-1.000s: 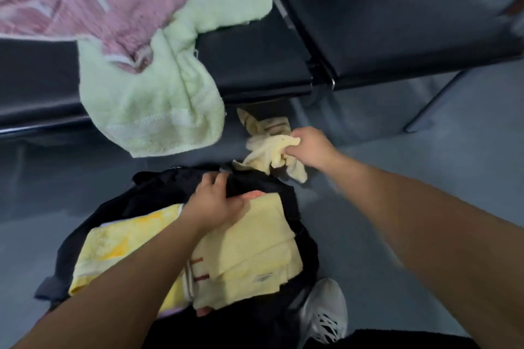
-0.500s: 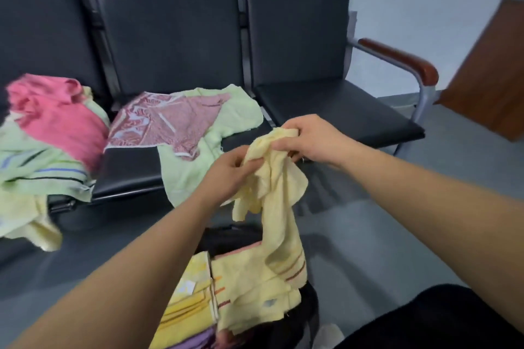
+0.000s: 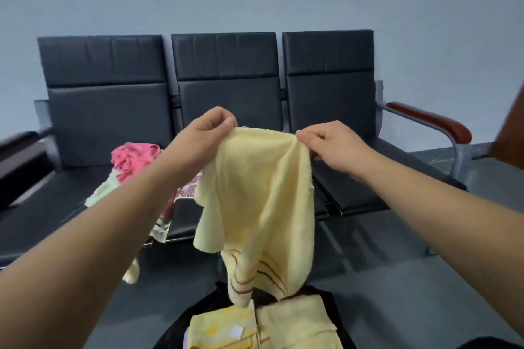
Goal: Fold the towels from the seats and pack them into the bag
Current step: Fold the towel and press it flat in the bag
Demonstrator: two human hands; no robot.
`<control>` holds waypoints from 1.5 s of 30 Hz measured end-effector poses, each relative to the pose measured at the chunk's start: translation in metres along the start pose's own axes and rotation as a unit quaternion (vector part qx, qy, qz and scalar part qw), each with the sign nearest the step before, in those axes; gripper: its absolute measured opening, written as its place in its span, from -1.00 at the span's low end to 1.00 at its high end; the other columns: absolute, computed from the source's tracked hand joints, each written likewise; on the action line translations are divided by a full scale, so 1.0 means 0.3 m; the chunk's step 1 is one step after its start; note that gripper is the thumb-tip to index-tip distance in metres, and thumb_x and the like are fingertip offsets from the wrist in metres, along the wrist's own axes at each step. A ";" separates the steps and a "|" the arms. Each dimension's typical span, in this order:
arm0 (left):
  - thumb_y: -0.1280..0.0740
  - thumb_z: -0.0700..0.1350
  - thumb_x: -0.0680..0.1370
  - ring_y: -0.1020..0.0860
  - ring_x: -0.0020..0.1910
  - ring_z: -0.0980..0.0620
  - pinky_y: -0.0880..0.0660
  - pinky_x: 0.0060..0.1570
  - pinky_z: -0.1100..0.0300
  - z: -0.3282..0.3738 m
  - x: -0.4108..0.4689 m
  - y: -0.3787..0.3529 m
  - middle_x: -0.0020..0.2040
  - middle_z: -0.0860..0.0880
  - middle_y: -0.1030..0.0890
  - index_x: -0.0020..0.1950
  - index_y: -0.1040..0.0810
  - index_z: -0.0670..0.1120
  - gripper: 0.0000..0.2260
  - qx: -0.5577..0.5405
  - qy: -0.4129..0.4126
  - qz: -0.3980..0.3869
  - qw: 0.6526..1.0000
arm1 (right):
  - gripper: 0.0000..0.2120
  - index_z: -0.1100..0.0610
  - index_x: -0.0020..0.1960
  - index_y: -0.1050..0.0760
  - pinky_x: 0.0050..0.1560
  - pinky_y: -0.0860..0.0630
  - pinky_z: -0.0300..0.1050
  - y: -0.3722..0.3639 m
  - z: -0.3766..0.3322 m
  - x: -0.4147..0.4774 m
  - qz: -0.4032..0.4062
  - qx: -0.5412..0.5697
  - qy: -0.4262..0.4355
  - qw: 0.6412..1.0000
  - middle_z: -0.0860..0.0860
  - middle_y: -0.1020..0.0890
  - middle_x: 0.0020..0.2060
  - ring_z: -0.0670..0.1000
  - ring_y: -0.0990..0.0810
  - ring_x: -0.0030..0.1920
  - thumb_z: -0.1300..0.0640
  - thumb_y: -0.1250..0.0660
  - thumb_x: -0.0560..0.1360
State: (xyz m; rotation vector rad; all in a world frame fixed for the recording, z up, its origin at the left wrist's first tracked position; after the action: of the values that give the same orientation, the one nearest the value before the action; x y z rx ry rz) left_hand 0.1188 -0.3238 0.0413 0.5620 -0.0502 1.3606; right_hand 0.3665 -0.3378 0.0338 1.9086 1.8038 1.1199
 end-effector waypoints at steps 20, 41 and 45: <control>-0.48 -0.16 0.42 -0.59 -0.15 -0.12 -0.54 -0.14 0.08 -0.026 -0.152 0.111 -0.05 -0.22 -0.62 0.00 -0.63 -0.15 -0.81 -0.214 0.046 -0.077 0.973 | -0.60 0.30 0.02 -0.59 -0.02 -0.65 0.21 -0.244 -0.326 -0.153 -0.178 0.249 0.002 0.952 0.12 -0.67 -0.15 0.02 -0.67 -0.19 -0.08 -0.41 0.55; -0.47 0.12 0.47 -0.47 -0.25 0.03 -0.37 -0.16 0.14 -0.071 -0.144 0.079 -0.26 -0.01 -0.56 -0.18 -0.56 -0.05 -0.74 0.008 0.033 -0.100 0.994 | -0.80 0.22 -0.05 -0.66 -0.15 -0.47 -0.08 -0.231 -0.186 -0.084 -0.071 0.212 0.066 0.973 0.03 -0.64 -0.24 -0.03 -0.57 -0.21 0.09 -0.40 0.59; -0.44 -0.01 0.50 -0.64 -0.17 0.08 -0.54 -0.15 0.26 -0.125 -0.199 0.074 -0.14 -0.05 -0.70 -0.04 -0.68 -0.18 -0.77 0.061 0.117 -0.235 0.963 | -0.82 0.24 -0.09 -0.66 -0.22 -0.56 -0.15 -0.142 -0.145 -0.063 0.020 0.372 -0.008 0.928 0.10 -0.67 -0.27 0.00 -0.64 -0.26 0.15 -0.39 0.60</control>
State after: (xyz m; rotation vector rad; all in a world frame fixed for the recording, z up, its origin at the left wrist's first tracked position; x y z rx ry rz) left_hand 0.0739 -0.3605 -0.0045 0.4737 0.3421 0.9601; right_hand 0.3075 -0.3610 0.0272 2.3208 2.4116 0.4260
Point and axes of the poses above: each hand's wrist, its own x-axis towards the middle knuckle, its own y-axis out of the back of the hand, z = x × y, the point moved 3 cm from there along x, towards the middle knuckle
